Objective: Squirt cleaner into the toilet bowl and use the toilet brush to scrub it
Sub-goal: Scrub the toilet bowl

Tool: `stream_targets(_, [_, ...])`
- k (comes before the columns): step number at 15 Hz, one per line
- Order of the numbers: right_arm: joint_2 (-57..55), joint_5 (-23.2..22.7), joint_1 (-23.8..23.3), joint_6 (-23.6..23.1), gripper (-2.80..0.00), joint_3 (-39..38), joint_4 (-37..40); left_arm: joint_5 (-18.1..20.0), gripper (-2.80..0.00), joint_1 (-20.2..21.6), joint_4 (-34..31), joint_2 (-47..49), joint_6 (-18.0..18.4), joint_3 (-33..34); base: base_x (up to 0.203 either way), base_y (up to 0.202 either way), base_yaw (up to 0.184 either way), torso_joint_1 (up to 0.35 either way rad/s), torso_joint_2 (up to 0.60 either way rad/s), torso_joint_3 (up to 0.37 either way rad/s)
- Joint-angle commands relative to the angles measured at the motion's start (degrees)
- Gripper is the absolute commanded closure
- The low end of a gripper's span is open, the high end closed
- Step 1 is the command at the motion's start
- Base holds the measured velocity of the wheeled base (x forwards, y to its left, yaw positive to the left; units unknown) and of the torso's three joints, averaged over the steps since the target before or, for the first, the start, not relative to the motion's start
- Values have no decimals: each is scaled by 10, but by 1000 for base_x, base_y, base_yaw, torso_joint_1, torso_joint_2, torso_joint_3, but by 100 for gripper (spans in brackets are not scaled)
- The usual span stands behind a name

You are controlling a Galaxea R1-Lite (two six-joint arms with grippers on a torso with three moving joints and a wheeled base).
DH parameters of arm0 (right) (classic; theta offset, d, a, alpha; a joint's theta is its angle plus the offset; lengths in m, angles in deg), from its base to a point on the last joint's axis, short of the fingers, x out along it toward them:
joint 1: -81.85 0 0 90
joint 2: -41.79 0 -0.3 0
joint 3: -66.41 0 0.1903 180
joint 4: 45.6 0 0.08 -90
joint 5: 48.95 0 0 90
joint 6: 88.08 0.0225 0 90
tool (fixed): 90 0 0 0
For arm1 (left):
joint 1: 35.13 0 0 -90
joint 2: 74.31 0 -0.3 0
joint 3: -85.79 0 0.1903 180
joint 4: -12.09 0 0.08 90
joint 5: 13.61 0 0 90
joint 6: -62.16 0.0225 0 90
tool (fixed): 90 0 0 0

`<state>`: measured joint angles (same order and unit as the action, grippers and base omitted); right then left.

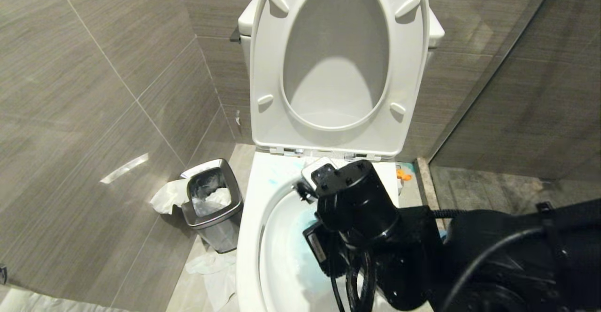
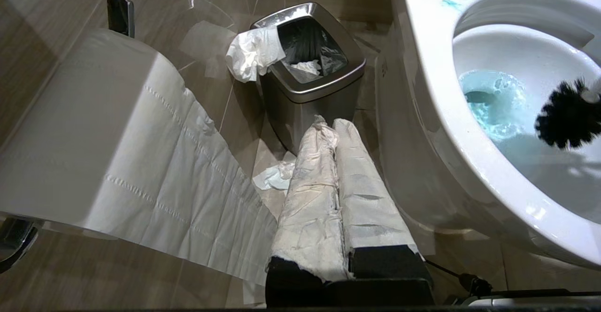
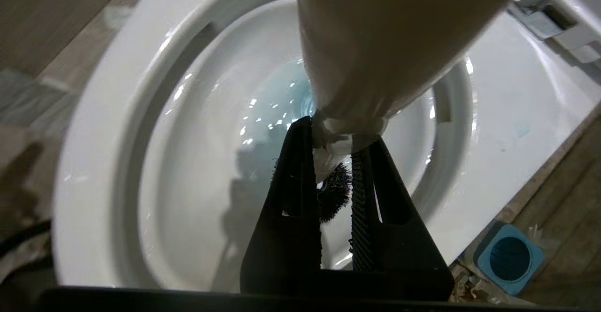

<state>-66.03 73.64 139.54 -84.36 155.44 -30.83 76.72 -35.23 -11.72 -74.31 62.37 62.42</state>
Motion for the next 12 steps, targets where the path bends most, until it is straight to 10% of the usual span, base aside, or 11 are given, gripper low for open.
stream_targets(1, [23, 2, 44, 1, 0, -2, 5, 0, 0, 0, 0, 1, 0, 2, 0, 0, 0, 0, 0, 0])
stream_targets(12, [-183, 15, -82, -36, 0, 301, 5, 0, 0, 0, 0, 1, 0, 2, 0, 0, 0, 0, 0, 0])
